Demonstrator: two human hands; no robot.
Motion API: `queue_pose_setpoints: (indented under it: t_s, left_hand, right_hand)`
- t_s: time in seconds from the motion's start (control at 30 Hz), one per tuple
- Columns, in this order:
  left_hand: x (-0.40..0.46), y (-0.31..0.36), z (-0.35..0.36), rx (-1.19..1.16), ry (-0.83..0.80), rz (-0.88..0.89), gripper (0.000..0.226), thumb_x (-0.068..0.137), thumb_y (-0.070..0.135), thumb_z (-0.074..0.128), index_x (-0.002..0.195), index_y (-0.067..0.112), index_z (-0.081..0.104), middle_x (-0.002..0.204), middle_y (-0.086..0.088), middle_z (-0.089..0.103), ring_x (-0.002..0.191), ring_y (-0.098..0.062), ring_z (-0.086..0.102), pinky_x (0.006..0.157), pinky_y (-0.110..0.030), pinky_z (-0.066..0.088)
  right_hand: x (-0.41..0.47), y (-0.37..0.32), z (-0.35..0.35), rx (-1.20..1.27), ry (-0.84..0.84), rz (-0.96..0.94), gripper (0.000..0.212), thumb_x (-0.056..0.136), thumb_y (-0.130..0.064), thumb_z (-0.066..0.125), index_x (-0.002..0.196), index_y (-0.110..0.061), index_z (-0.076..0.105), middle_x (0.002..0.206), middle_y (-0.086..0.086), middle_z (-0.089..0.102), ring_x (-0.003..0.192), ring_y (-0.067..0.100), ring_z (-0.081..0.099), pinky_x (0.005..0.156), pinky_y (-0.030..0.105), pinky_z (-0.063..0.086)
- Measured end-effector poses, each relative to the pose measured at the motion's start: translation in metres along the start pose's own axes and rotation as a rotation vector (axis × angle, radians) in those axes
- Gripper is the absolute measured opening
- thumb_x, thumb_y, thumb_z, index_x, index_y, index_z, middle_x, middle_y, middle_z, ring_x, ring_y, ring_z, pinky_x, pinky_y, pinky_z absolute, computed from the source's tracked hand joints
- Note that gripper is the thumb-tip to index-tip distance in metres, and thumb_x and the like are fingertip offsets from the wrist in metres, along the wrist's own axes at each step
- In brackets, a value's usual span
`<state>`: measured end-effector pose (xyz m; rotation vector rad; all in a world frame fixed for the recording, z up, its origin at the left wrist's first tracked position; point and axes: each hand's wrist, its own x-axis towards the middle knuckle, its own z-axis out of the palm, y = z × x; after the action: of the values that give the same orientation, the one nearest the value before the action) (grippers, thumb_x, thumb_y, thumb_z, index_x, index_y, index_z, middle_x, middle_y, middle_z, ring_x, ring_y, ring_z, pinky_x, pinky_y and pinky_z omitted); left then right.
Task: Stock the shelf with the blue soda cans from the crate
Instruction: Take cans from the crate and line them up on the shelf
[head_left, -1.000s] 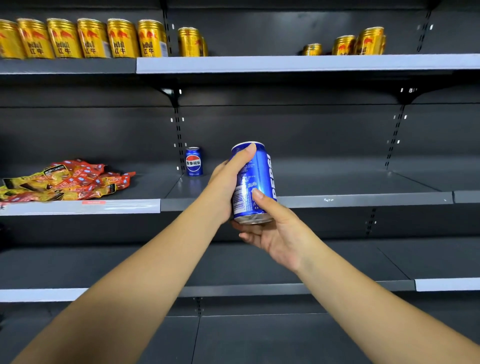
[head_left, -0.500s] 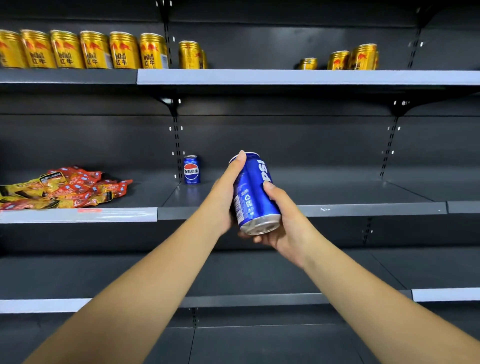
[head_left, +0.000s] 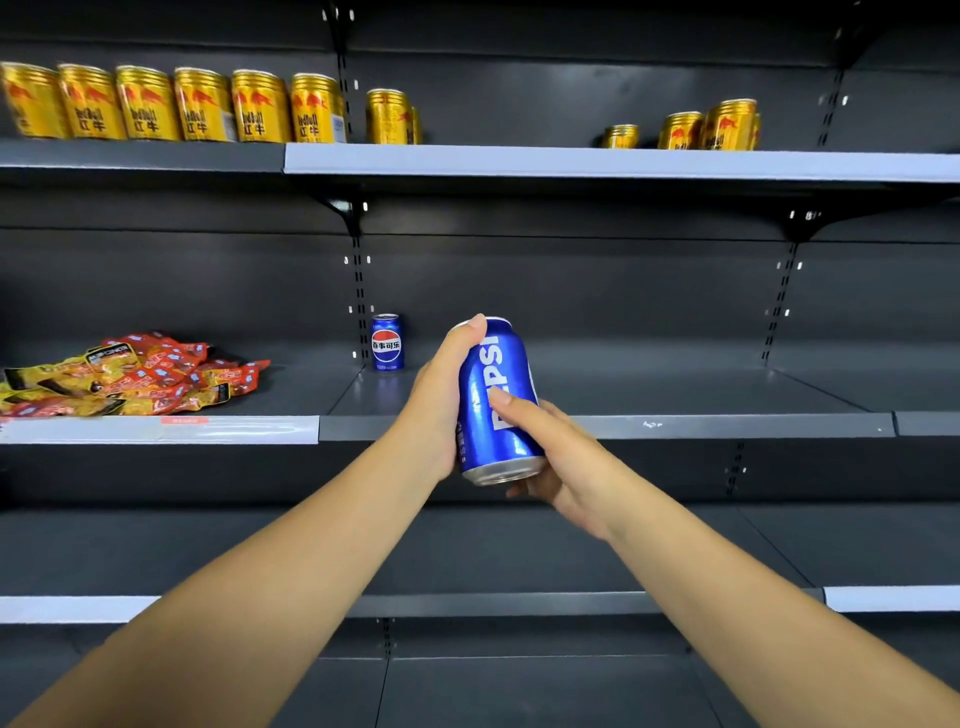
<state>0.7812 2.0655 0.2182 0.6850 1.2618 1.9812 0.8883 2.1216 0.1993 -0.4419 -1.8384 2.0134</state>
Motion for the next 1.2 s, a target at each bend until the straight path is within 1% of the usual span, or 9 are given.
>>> queue_pose_setpoints:
  t_s: [0.1, 0.23, 0.33, 0.47, 0.63, 0.77, 0.87, 1.07, 1.2]
  left_hand:
    - [-0.002, 0.000, -0.003, -0.023, -0.063, -0.014, 0.040, 0.083, 0.048, 0.056, 0.081, 0.010, 0.068, 0.068, -0.007, 0.069, 0.056, -0.020, 0.065, 0.056, -0.027, 0.055]
    - [-0.004, -0.004, -0.007, -0.029, -0.110, -0.028, 0.050, 0.085, 0.050, 0.053, 0.055, 0.014, 0.072, 0.065, -0.006, 0.069, 0.056, -0.019, 0.065, 0.060, -0.028, 0.055]
    - [-0.008, -0.002, -0.004, -0.016, -0.090, 0.023, 0.046, 0.073, 0.054, 0.061, 0.084, 0.011, 0.071, 0.075, -0.007, 0.072, 0.065, -0.021, 0.068, 0.068, -0.032, 0.057]
    - [-0.008, -0.001, 0.001, 0.019, 0.010, 0.082, 0.090, 0.045, 0.059, 0.072, 0.116, 0.005, 0.061, 0.085, -0.008, 0.073, 0.073, -0.022, 0.071, 0.066, -0.031, 0.057]
    - [-0.009, -0.003, 0.000, 0.041, 0.051, 0.086, 0.052, 0.075, 0.042, 0.071, 0.110, 0.005, 0.063, 0.080, -0.010, 0.071, 0.065, -0.023, 0.068, 0.059, -0.030, 0.056]
    - [-0.007, 0.000, -0.008, 0.027, -0.059, 0.018, 0.053, 0.061, 0.049, 0.067, 0.095, 0.008, 0.066, 0.080, -0.011, 0.070, 0.065, -0.025, 0.067, 0.064, -0.034, 0.058]
    - [-0.004, -0.001, -0.011, 0.001, -0.083, -0.004, 0.044, 0.055, 0.051, 0.066, 0.074, 0.012, 0.073, 0.083, -0.013, 0.070, 0.067, -0.025, 0.067, 0.069, -0.035, 0.056]
    - [-0.002, -0.002, -0.010, 0.017, -0.117, 0.003, 0.040, 0.059, 0.047, 0.066, 0.075, 0.011, 0.073, 0.088, -0.015, 0.070, 0.073, -0.027, 0.067, 0.076, -0.037, 0.054]
    - [-0.002, 0.003, 0.002, 0.028, -0.063, 0.046, 0.035, 0.058, 0.048, 0.069, 0.070, 0.015, 0.069, 0.071, -0.006, 0.068, 0.063, -0.022, 0.065, 0.073, -0.036, 0.055]
  right_hand:
    - [0.002, 0.001, 0.002, 0.079, -0.099, 0.024, 0.055, 0.066, -0.041, 0.078, 0.113, -0.018, 0.058, 0.091, 0.000, 0.073, 0.073, 0.016, 0.068, 0.071, 0.029, 0.051]
    - [0.001, 0.003, 0.004, 0.081, 0.017, -0.023, 0.040, 0.076, -0.028, 0.074, 0.110, -0.013, 0.056, 0.093, 0.003, 0.073, 0.076, 0.017, 0.070, 0.078, 0.032, 0.056]
    - [0.001, 0.002, 0.007, -0.002, 0.087, -0.102, 0.036, 0.078, -0.024, 0.074, 0.108, -0.015, 0.055, 0.096, 0.000, 0.072, 0.077, 0.011, 0.069, 0.069, 0.022, 0.055]
    - [0.000, 0.001, 0.007, -0.081, 0.120, -0.167, 0.044, 0.077, -0.018, 0.077, 0.114, -0.012, 0.053, 0.102, 0.001, 0.070, 0.083, 0.011, 0.069, 0.067, 0.018, 0.055]
    - [-0.003, 0.003, 0.005, -0.091, 0.035, -0.138, 0.048, 0.075, -0.020, 0.077, 0.115, -0.018, 0.051, 0.105, -0.004, 0.070, 0.090, 0.009, 0.069, 0.074, 0.020, 0.055]
    - [-0.003, 0.006, -0.003, -0.078, -0.044, -0.078, 0.057, 0.069, -0.028, 0.082, 0.115, -0.023, 0.050, 0.106, -0.007, 0.070, 0.090, 0.013, 0.069, 0.087, 0.034, 0.054]
    - [-0.004, 0.017, 0.001, -0.058, -0.093, -0.039, 0.062, 0.063, -0.039, 0.073, 0.119, -0.026, 0.050, 0.102, -0.005, 0.072, 0.086, 0.018, 0.070, 0.080, 0.035, 0.053]
    - [-0.005, 0.019, 0.002, -0.046, 0.033, -0.112, 0.049, 0.071, -0.028, 0.080, 0.113, -0.021, 0.055, 0.098, -0.005, 0.072, 0.081, 0.012, 0.069, 0.075, 0.029, 0.054]
    - [-0.005, 0.017, -0.002, -0.156, 0.138, -0.194, 0.046, 0.072, -0.024, 0.080, 0.110, -0.021, 0.054, 0.102, -0.005, 0.069, 0.091, 0.010, 0.067, 0.075, 0.021, 0.054]
